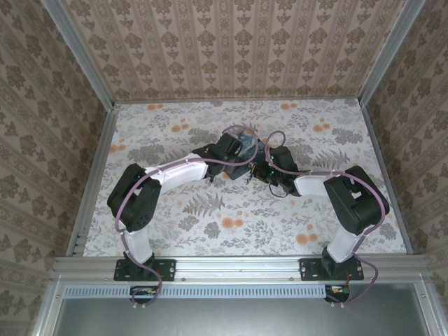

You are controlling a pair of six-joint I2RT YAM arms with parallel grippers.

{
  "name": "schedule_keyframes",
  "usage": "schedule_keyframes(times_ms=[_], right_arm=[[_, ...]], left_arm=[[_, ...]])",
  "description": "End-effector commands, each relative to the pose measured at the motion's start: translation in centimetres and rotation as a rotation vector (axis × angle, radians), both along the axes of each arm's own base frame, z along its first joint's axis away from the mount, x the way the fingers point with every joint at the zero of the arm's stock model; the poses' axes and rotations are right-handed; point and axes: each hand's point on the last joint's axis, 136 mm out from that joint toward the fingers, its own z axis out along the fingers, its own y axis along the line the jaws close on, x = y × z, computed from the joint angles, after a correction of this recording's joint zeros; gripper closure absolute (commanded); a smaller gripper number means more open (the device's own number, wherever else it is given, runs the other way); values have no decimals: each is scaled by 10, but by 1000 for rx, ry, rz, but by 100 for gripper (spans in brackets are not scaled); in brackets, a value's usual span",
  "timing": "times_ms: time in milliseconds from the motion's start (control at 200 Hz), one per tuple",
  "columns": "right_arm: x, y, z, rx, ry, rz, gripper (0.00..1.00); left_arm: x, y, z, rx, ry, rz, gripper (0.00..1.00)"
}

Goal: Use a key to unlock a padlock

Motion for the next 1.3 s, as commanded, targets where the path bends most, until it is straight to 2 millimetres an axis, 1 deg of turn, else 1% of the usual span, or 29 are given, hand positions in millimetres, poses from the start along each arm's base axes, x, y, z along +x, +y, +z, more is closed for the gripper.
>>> schedule_keyframes(times_ms=[0, 125, 280, 405, 495, 595, 735, 845, 935, 1000, 1110, 1230, 1295], right_arm=[[10, -29, -12, -26, 40, -100, 100], [25, -30, 2, 50, 12, -125, 100], [45, -43, 13, 110, -45, -195, 100], [58, -46, 14, 187, -64, -205, 100], [60, -47, 9, 205, -41, -200, 100], [53, -51, 2, 165, -12, -196, 100], [43, -58, 0, 161, -9, -206, 100], [33, -59, 6, 177, -26, -202, 100], [20, -58, 12, 200, -36, -193, 100], [8, -57, 17, 216, -44, -191, 100], [-14, -46, 27, 229, -50, -146, 100], [-40, -29, 35, 220, -48, -92, 100], [-55, -17, 38, 218, -47, -59, 100]], left_arm=[[-67, 78, -95, 383, 348, -32, 32], [-68, 80, -97, 392, 353, -34, 32], [-70, 80, -101, 395, 365, -37, 33], [-70, 80, -104, 395, 369, -38, 33], [-70, 80, -104, 393, 371, -36, 33], [-70, 79, -105, 386, 374, -39, 33], [-70, 78, -104, 379, 373, -37, 33], [-68, 77, -100, 356, 373, -32, 31], [-66, 73, -93, 320, 365, -30, 27], [-63, 69, -85, 289, 353, -34, 24], [-56, 60, -66, 240, 321, -38, 20], [-49, 50, -39, 188, 280, -41, 16], [-45, 45, -21, 146, 252, -40, 15]])
